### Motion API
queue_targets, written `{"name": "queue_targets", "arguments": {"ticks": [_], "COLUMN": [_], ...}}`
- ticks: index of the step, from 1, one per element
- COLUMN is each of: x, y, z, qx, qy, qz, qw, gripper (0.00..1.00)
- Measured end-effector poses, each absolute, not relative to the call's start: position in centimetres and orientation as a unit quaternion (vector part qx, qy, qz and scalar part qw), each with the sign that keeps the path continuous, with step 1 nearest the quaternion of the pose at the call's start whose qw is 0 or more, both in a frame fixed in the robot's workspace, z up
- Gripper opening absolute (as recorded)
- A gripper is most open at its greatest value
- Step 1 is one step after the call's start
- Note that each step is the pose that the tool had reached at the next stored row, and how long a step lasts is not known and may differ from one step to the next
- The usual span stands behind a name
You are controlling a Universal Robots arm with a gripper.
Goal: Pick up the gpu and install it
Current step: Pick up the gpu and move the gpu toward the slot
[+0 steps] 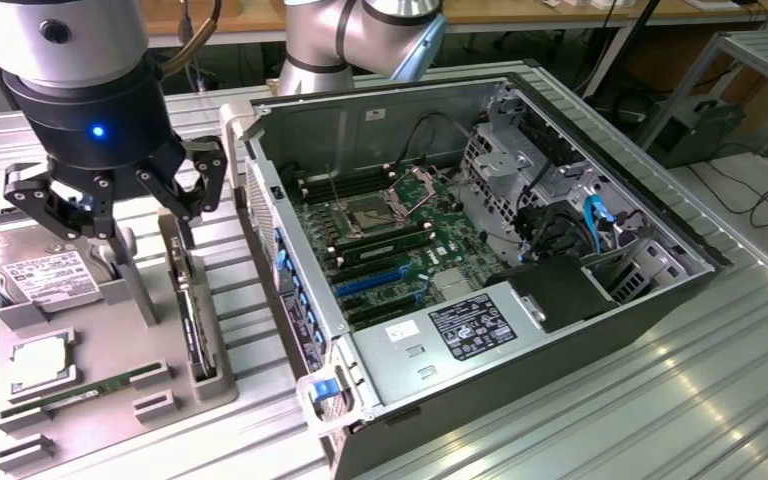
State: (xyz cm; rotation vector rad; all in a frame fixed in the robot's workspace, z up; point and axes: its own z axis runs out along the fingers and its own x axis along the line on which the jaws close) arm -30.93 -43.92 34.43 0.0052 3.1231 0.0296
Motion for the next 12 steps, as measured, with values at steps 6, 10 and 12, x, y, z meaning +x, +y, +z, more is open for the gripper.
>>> {"name": "queue_targets", "arguments": {"ticks": [6,10,12], "x": [-30.9,-30.9,-30.9], "y": [-43.9,-43.9,-43.9], "z": [33.7,33.4,33.2], "qx": [0.002,0.002,0.002], "qy": [1.000,1.000,1.000], "qz": [0.009,0.009,0.009], "qw": [0.009,0.009,0.009], "gripper": [0.57,0.57,0.57]}}
